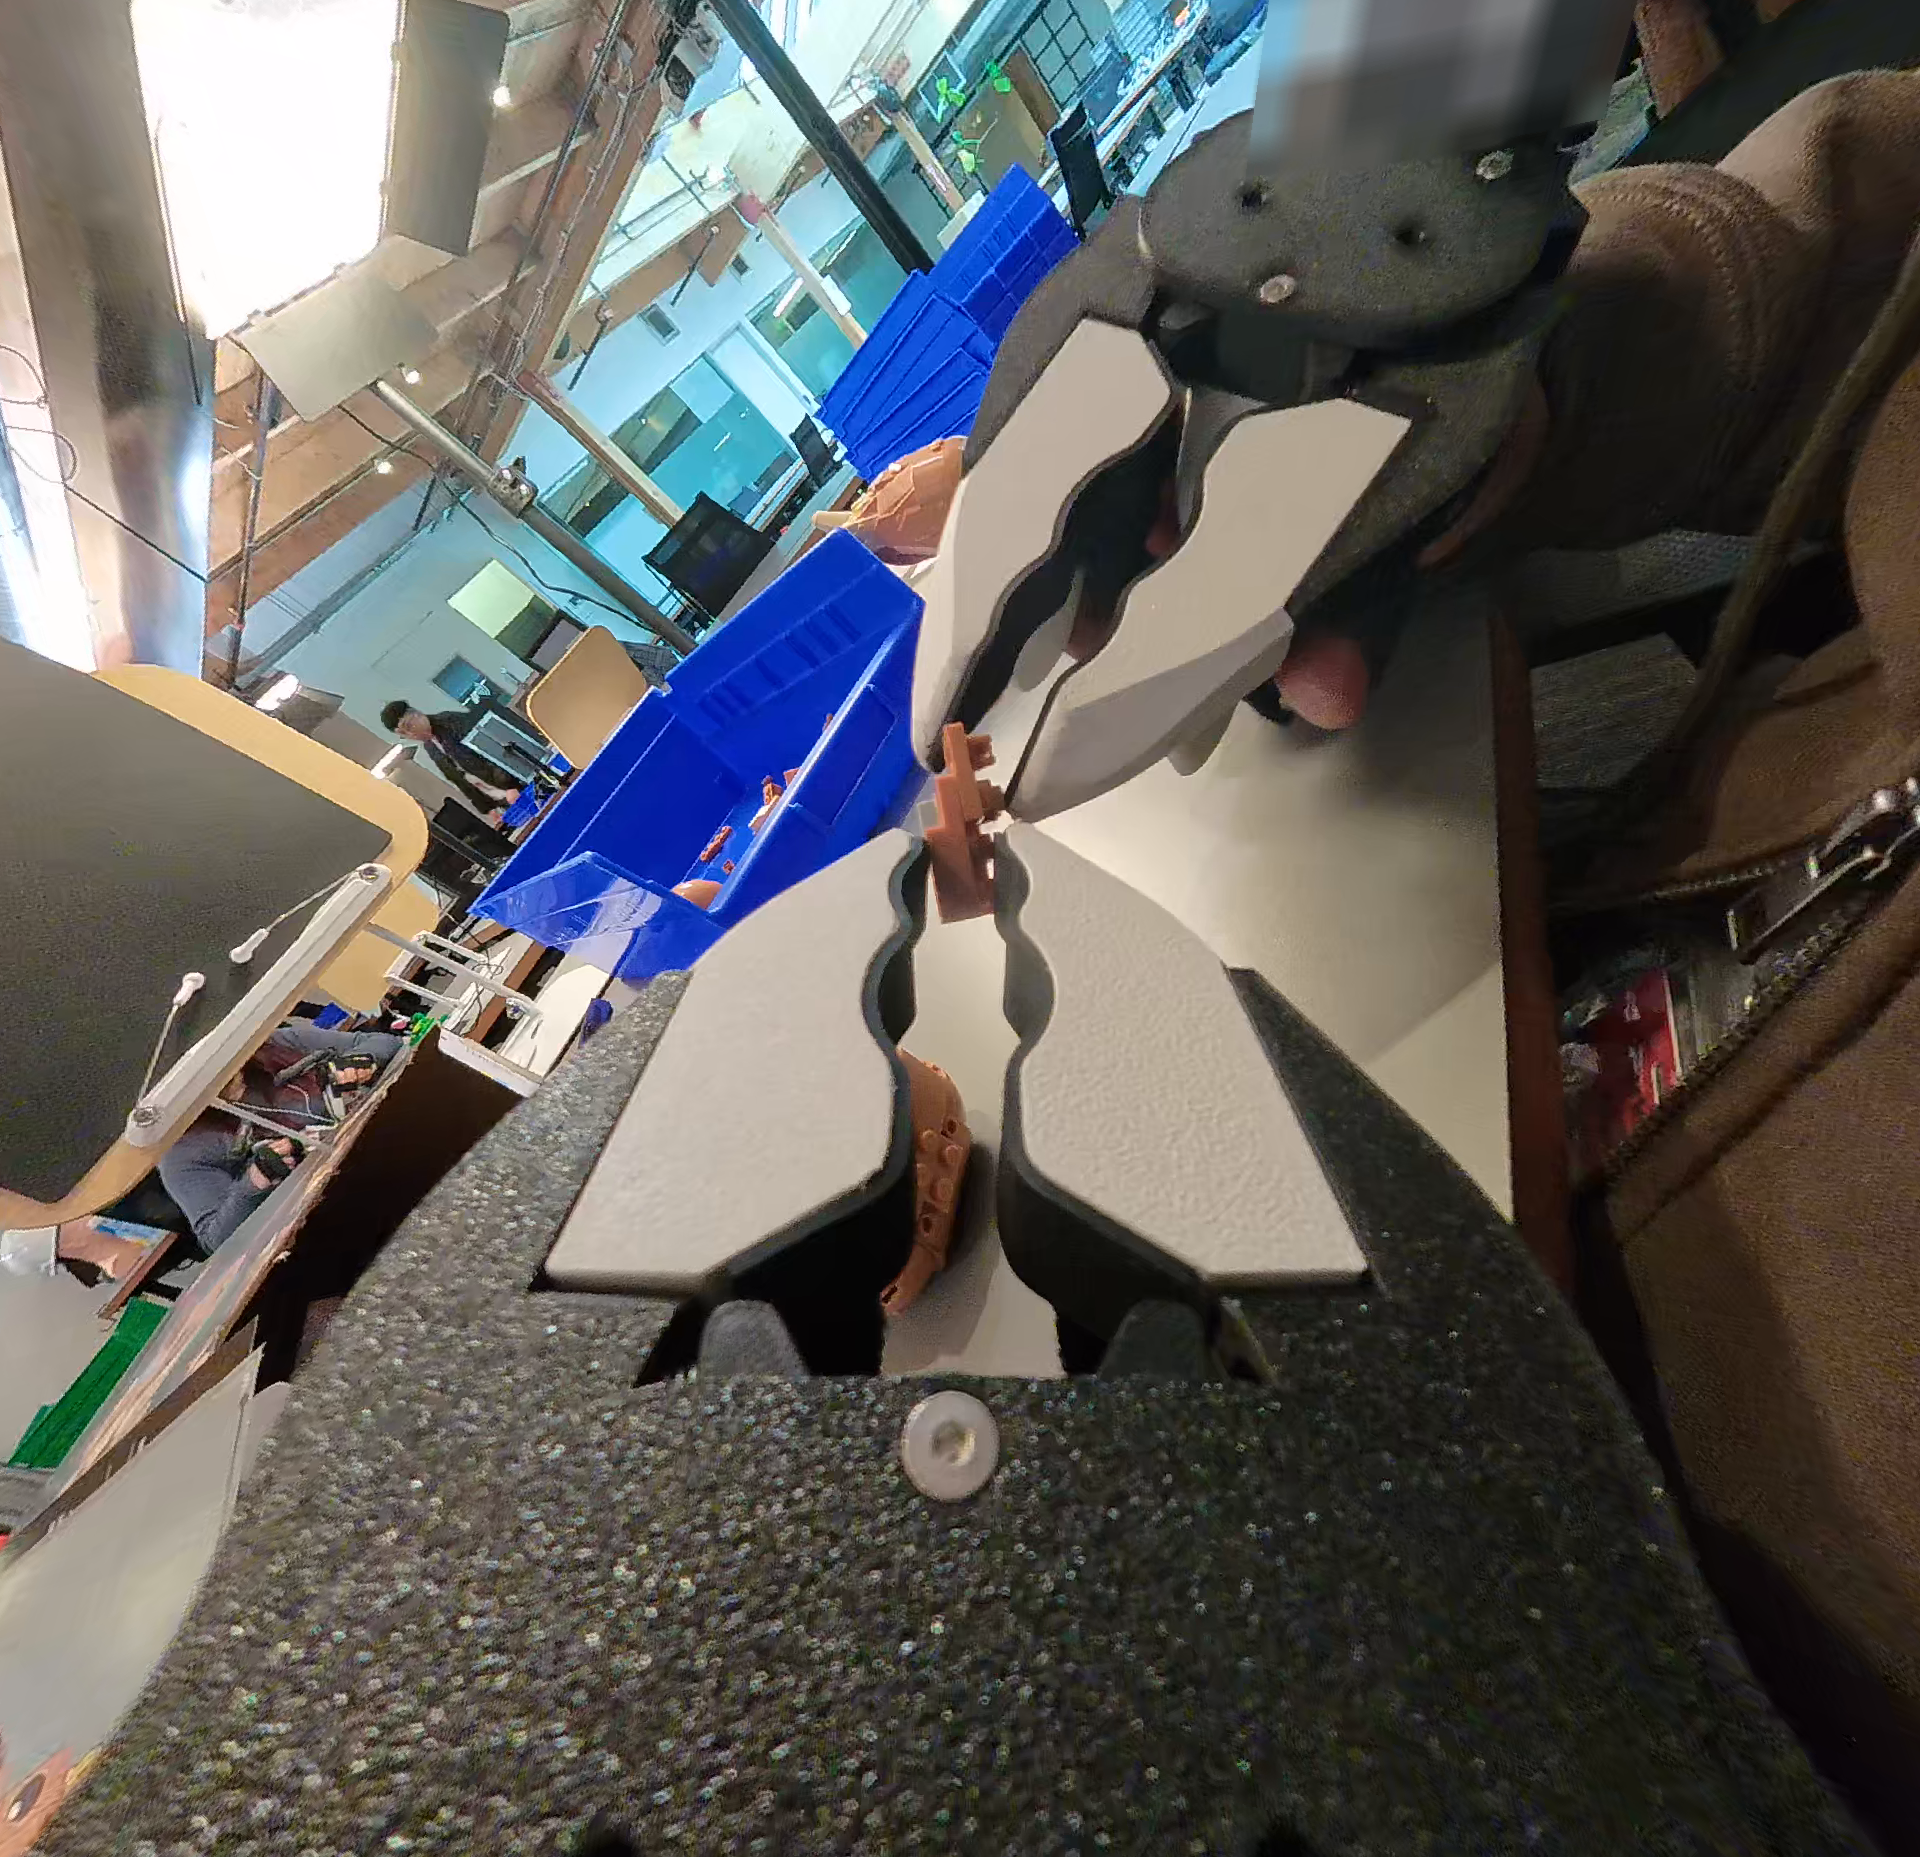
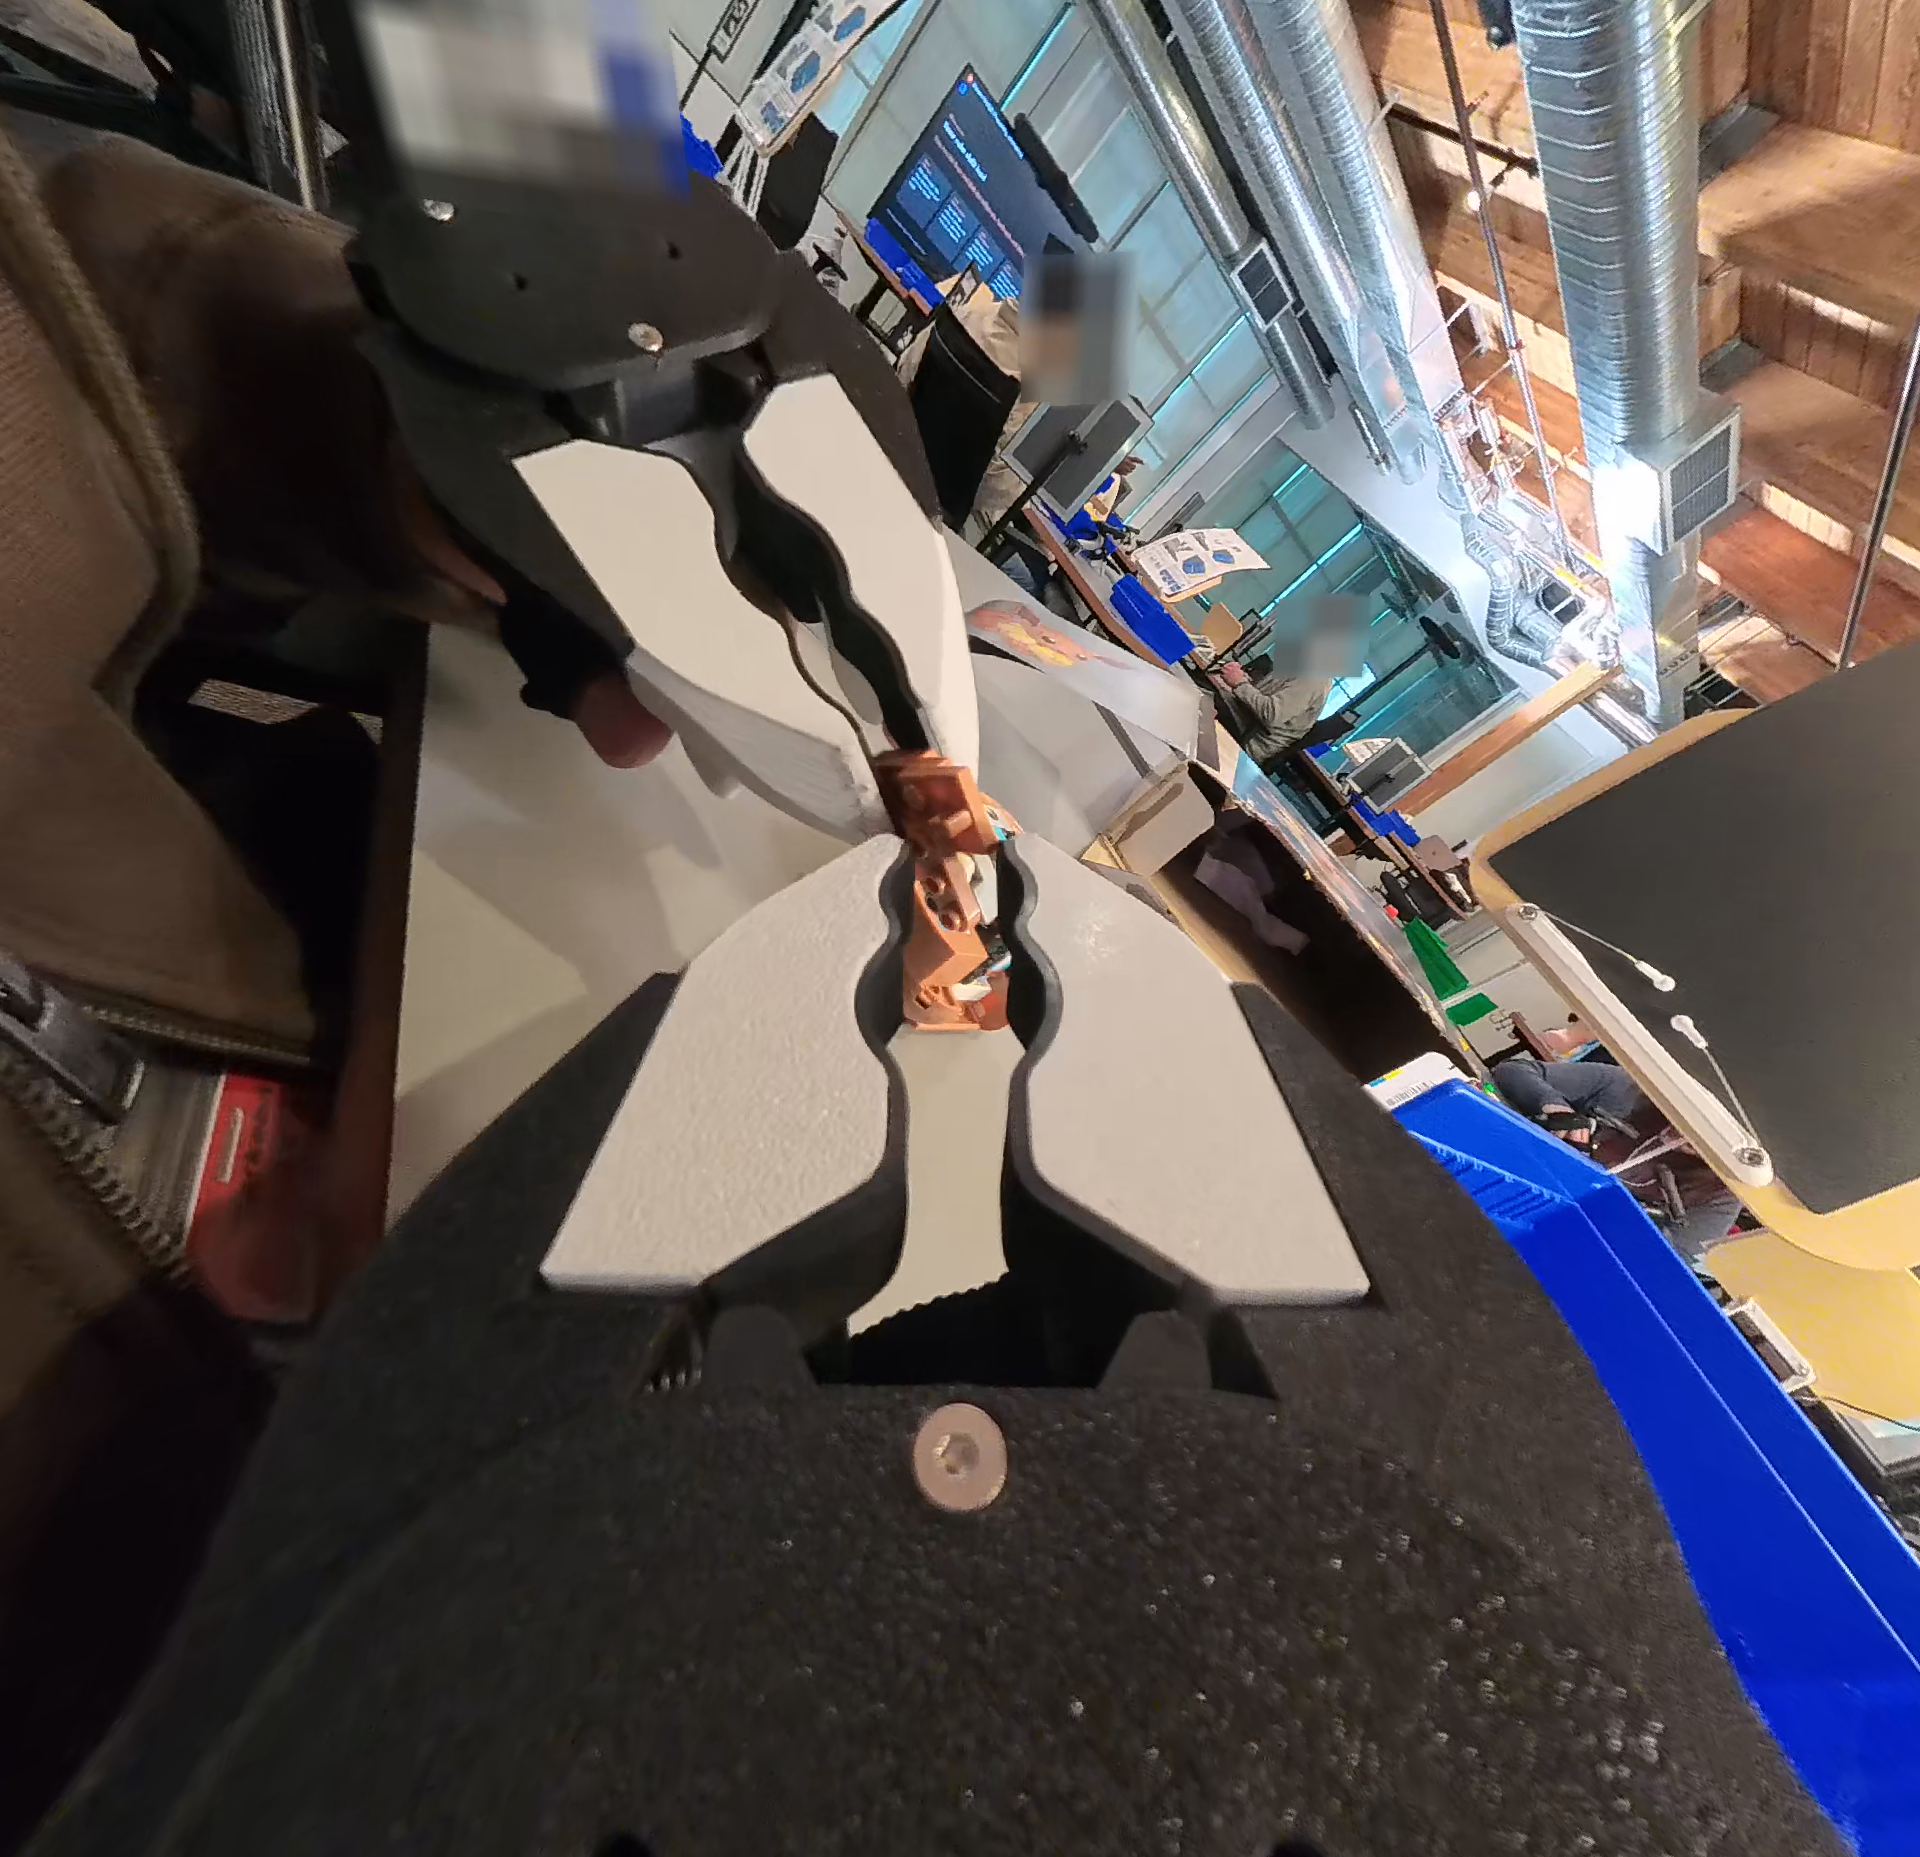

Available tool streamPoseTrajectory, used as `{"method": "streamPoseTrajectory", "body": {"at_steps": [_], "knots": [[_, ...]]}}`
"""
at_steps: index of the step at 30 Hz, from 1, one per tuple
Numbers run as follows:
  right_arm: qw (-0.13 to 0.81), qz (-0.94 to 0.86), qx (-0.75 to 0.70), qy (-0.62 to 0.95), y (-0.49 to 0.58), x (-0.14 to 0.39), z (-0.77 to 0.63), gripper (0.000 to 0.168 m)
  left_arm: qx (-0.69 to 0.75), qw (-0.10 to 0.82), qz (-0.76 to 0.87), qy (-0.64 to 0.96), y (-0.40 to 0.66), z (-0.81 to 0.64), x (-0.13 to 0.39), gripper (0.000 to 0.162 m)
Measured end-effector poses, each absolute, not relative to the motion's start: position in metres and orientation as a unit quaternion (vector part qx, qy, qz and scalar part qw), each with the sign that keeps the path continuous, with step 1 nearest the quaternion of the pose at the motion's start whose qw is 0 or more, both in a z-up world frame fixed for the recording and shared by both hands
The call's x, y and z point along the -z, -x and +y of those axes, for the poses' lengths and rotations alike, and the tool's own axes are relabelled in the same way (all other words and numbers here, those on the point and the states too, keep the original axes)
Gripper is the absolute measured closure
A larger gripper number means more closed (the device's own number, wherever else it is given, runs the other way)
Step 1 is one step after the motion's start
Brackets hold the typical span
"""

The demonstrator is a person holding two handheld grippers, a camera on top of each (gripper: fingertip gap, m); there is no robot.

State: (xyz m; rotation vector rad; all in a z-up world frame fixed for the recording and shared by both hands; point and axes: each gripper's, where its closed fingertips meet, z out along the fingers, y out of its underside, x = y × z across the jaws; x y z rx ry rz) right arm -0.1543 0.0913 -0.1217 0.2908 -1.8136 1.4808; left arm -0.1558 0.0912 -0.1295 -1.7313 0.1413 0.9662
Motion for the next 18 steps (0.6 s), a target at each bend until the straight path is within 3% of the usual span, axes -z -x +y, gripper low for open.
{"method": "streamPoseTrajectory", "body": {"at_steps": [9, 18], "knots": [[0.424, -0.702, -0.557, -0.129, 0.1565, 0.1211, 0.0915, 0.157, -0.400, 0.548, 0.044, 0.733, 0.1595, 0.0915, 0.1309, 0.151], [0.456, -0.684, -0.555, -0.126, 0.1591, 0.1140, 0.0944, 0.157, -0.286, 0.623, -0.011, 0.728, 0.1571, 0.0877, 0.1236, 0.142]]}}
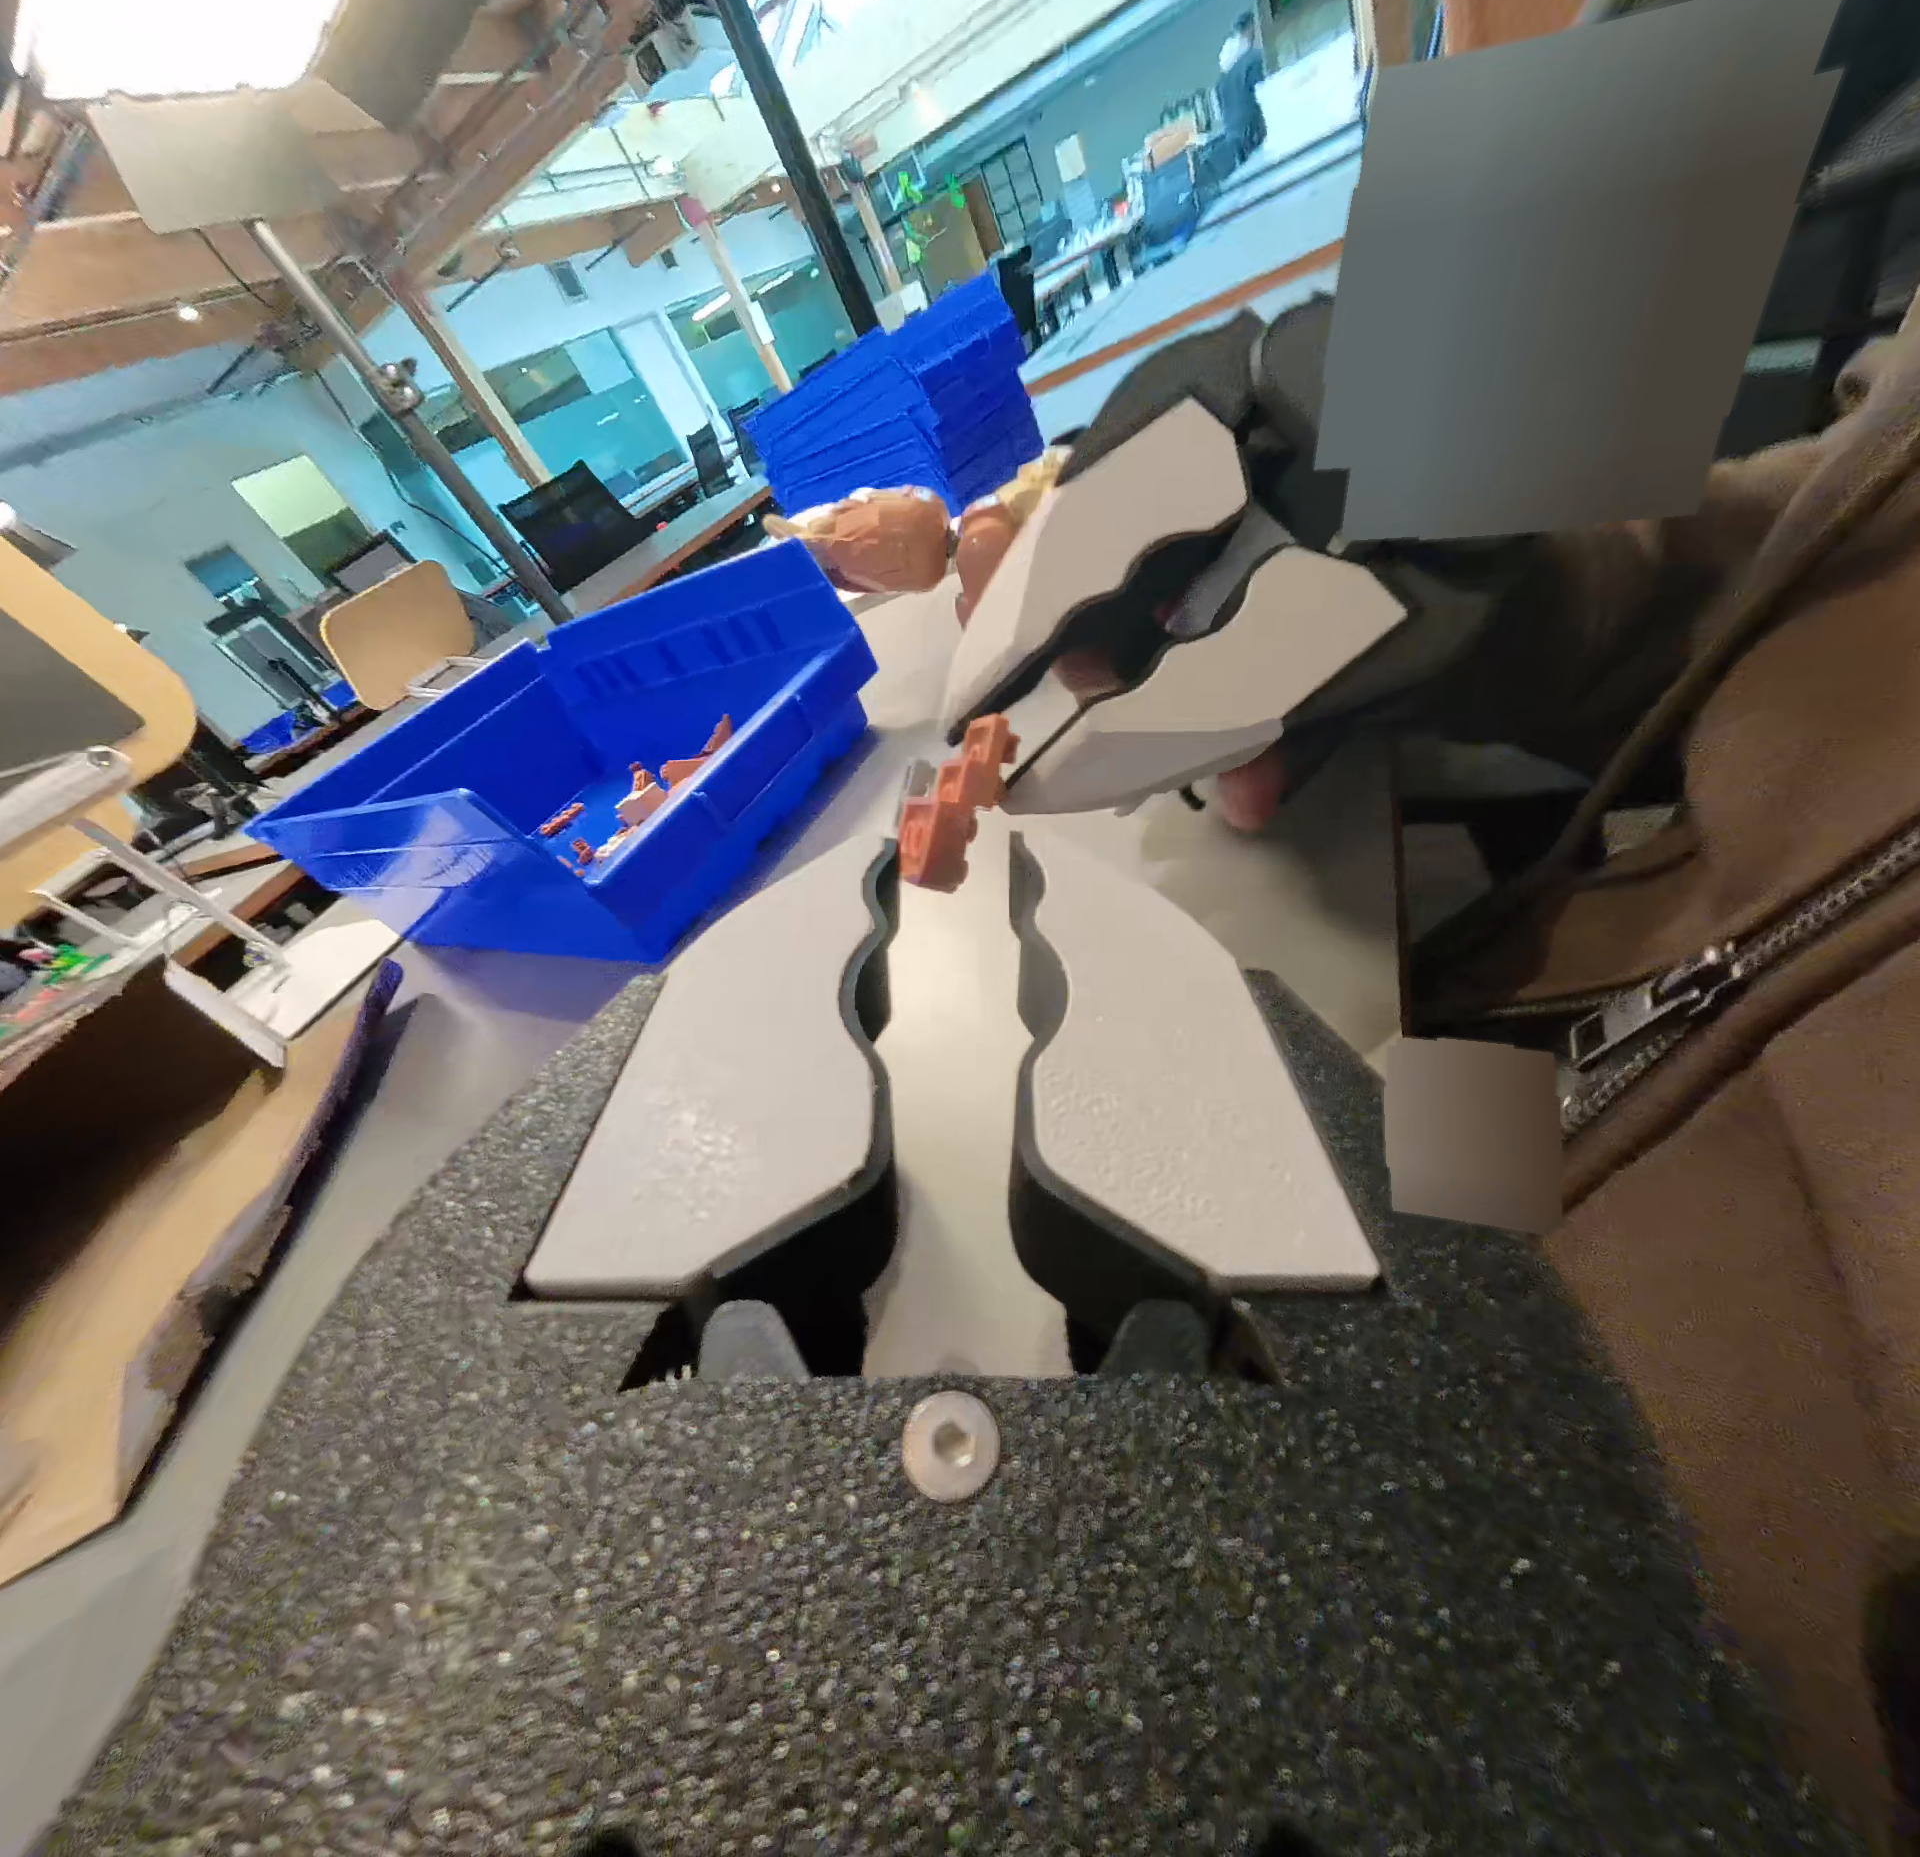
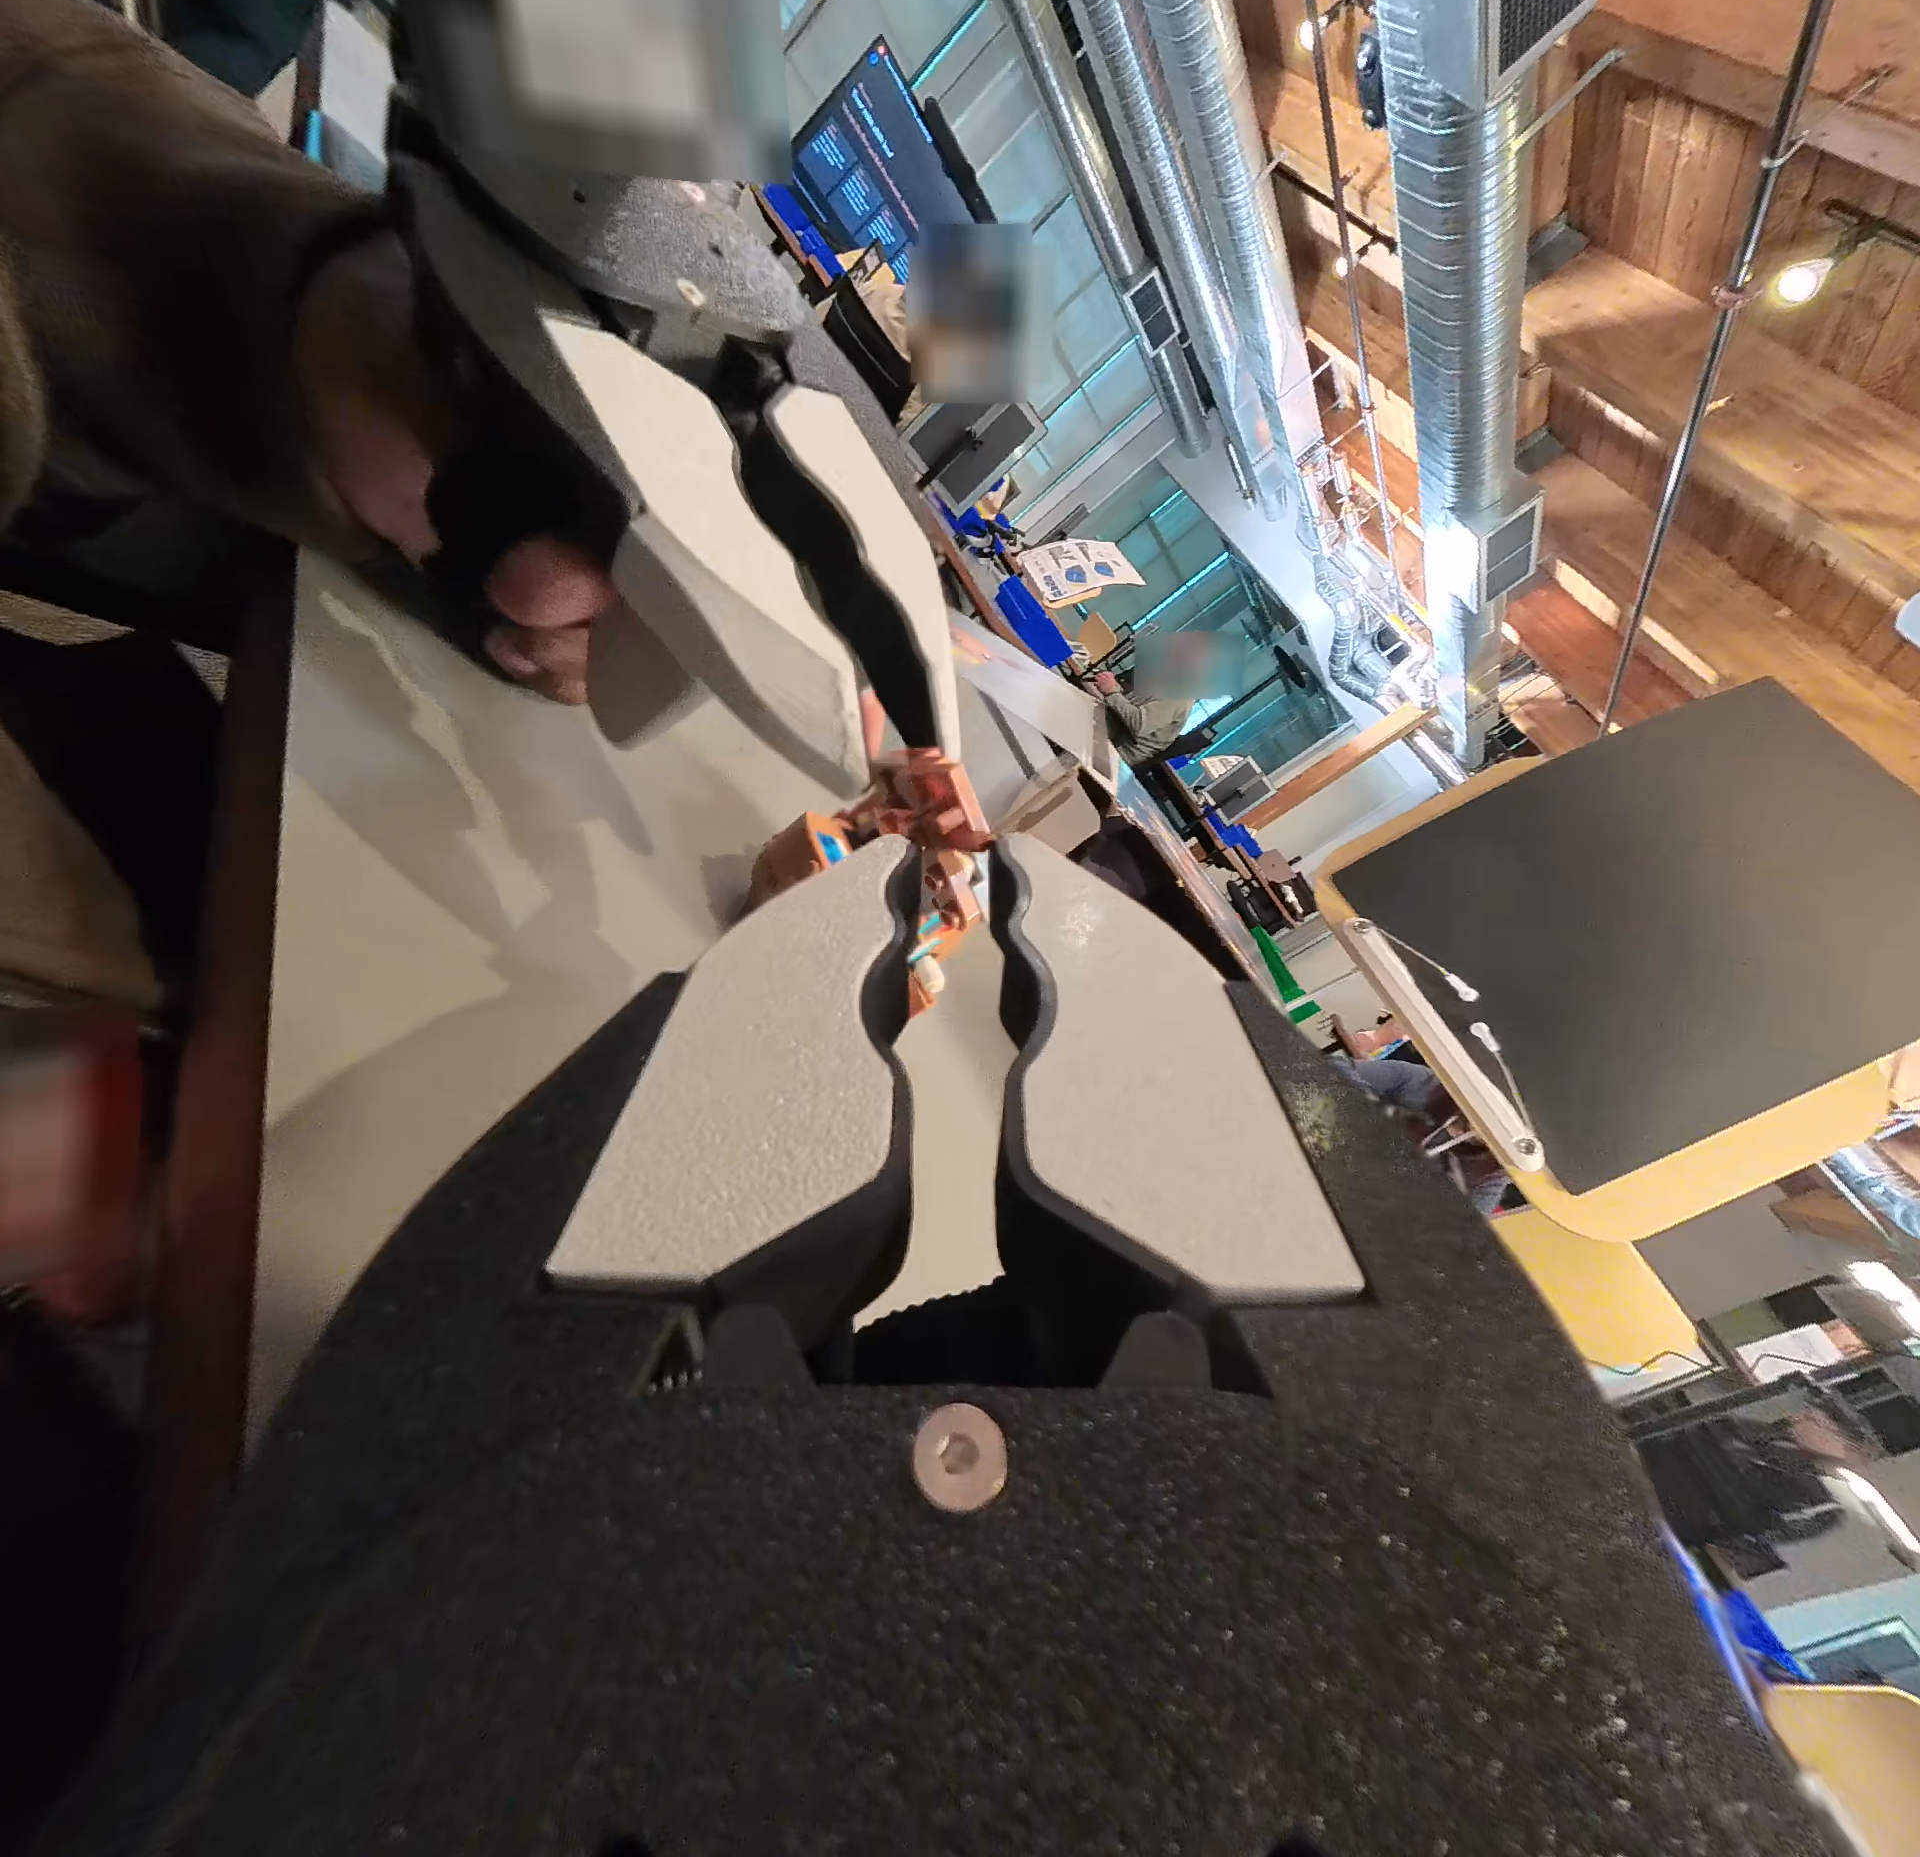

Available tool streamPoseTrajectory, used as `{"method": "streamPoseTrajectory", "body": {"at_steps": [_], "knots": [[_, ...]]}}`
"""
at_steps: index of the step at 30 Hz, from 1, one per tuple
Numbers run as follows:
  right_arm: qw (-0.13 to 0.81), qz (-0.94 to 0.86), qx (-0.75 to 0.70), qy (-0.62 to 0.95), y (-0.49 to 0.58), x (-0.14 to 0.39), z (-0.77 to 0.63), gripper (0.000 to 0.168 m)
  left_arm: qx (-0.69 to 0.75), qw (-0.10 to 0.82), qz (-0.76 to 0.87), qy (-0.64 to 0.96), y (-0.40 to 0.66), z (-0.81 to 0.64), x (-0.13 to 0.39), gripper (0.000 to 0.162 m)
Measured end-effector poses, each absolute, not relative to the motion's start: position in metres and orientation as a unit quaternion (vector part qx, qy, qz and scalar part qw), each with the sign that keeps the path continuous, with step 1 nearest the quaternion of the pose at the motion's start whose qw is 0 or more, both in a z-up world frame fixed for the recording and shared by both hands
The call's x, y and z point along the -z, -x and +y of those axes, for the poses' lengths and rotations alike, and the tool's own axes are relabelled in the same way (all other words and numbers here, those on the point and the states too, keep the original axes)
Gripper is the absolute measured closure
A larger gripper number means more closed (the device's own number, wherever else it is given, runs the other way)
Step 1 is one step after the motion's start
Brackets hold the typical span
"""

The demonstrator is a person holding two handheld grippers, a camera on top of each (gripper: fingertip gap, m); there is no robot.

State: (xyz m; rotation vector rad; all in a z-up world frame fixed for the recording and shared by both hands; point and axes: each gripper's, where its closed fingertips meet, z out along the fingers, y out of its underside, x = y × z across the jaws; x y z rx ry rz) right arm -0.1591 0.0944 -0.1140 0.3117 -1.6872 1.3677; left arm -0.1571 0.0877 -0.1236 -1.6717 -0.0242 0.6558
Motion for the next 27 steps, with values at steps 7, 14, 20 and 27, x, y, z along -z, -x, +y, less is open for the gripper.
{"method": "streamPoseTrajectory", "body": {"at_steps": [7, 14, 20, 27], "knots": [[0.509, -0.663, -0.535, -0.127, 0.164, 0.108, 0.098, 0.157, -0.146, 0.710, -0.104, 0.681, 0.159, 0.081, 0.101, 0.139], [0.586, -0.640, -0.472, -0.154, 0.168, 0.109, 0.098, 0.157, -0.007, 0.700, -0.236, 0.674, 0.167, 0.096, 0.108, 0.137], [0.614, -0.627, -0.450, -0.165, 0.168, 0.109, 0.098, 0.158, 0.022, 0.693, -0.292, 0.659, 0.177, 0.096, 0.112, 0.129], [0.614, -0.627, -0.450, -0.165, 0.168, 0.109, 0.097, 0.158, 0.104, 0.703, -0.310, 0.632, 0.175, 0.102, 0.113, 0.131]]}}
